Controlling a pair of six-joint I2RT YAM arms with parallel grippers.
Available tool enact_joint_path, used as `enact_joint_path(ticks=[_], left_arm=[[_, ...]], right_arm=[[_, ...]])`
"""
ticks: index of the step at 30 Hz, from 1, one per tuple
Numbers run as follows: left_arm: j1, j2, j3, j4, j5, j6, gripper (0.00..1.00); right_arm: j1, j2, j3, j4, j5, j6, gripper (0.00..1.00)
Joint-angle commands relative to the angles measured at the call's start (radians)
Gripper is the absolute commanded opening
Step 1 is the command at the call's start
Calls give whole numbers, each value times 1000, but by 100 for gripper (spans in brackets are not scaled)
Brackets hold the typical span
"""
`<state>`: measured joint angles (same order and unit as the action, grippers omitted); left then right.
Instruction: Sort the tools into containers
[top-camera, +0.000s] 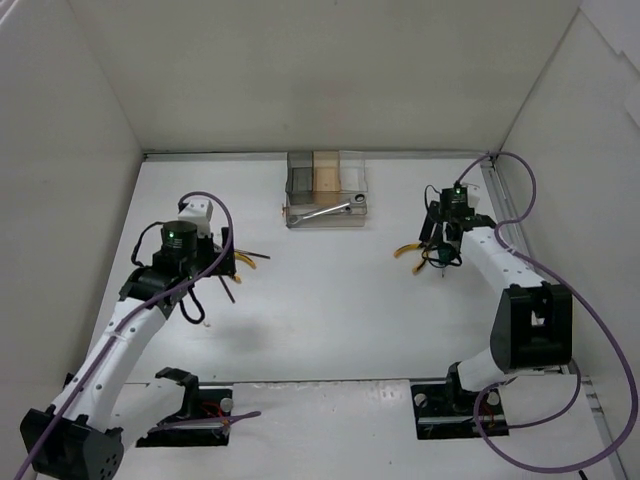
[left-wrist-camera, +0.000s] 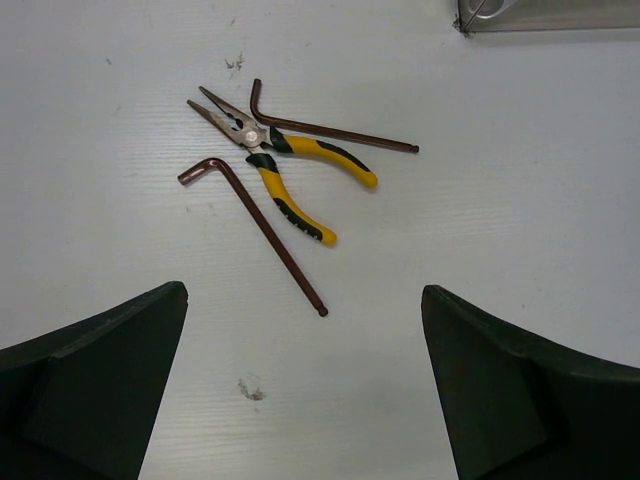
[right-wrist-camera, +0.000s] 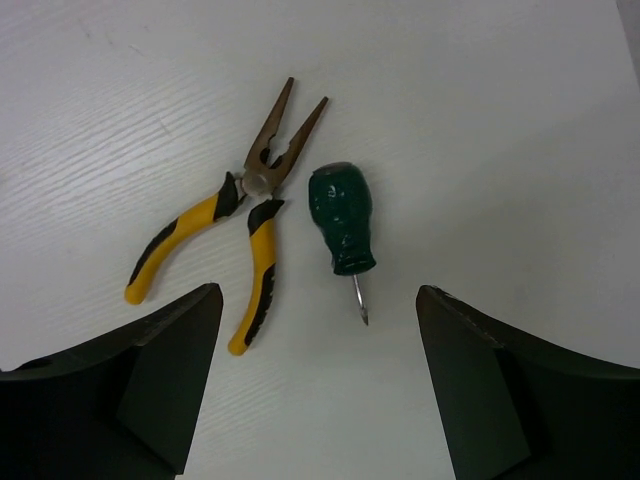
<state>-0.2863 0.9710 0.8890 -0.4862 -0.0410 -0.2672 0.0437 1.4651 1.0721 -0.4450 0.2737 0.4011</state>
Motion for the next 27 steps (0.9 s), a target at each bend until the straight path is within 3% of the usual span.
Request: enact_joint_path(ticks=[1, 7, 20, 23, 24, 27], left_arm=[[13, -49, -7, -12, 13, 71, 100], [13, -112, -50, 3, 3, 74, 100], [3, -86, -38, -9, 1, 86, 100], [3, -91, -39, -6, -2, 86, 99], [3, -91, -39, -6, -5, 86, 99], [3, -89, -38, -5, -23, 85, 99]], right_arm=[[-51, 49, 14, 111, -43, -62, 75], [-119, 138, 8, 129, -112, -116, 73], [-179, 264, 22, 154, -225, -237, 57], [-182, 285, 17, 155, -226, -245, 47], [-183, 282, 14, 155, -219, -245, 34], [-163, 226, 23, 158, -180, -255, 13]])
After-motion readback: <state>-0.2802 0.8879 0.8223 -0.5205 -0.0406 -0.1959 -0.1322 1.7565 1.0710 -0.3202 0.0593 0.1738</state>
